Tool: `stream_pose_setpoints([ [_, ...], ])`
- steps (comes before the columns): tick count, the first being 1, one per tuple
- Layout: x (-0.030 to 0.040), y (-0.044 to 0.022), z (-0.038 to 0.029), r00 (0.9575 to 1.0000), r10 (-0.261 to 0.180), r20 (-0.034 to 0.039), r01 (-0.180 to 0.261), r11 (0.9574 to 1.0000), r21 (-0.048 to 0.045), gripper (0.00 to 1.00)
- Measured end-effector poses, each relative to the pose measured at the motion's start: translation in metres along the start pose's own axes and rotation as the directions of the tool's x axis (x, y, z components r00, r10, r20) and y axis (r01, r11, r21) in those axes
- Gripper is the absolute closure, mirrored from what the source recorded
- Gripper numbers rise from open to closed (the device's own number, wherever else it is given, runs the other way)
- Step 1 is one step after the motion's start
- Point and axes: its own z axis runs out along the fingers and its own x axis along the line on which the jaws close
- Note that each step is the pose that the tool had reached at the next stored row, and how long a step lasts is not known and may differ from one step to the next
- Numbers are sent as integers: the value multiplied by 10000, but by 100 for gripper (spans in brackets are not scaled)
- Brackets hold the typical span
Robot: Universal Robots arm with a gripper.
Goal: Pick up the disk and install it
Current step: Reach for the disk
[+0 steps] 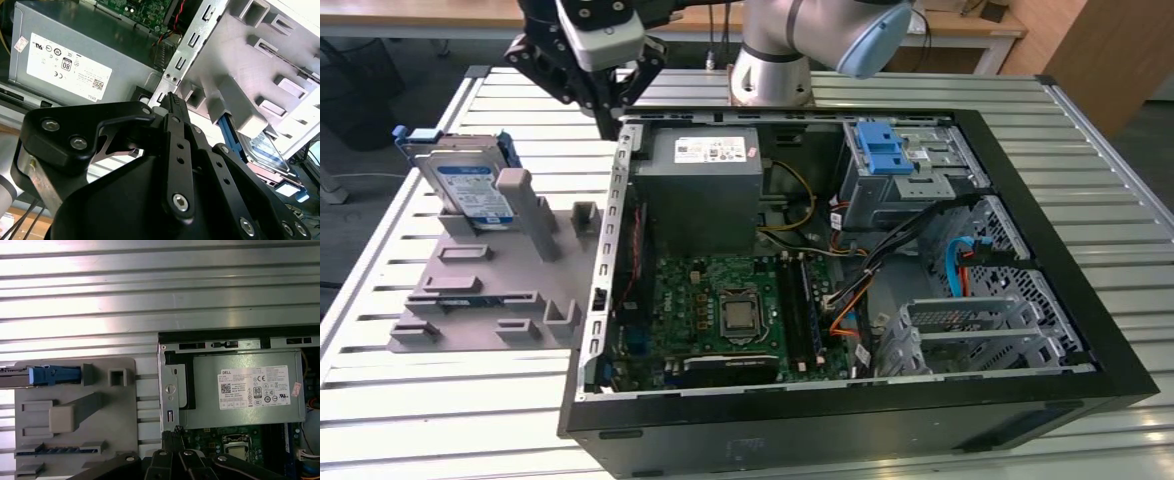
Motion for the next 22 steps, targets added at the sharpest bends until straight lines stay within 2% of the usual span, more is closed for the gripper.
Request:
stream_pose_setpoints([
  [22,61,-5,18,10000,-1,-1,1,10000,1,89],
])
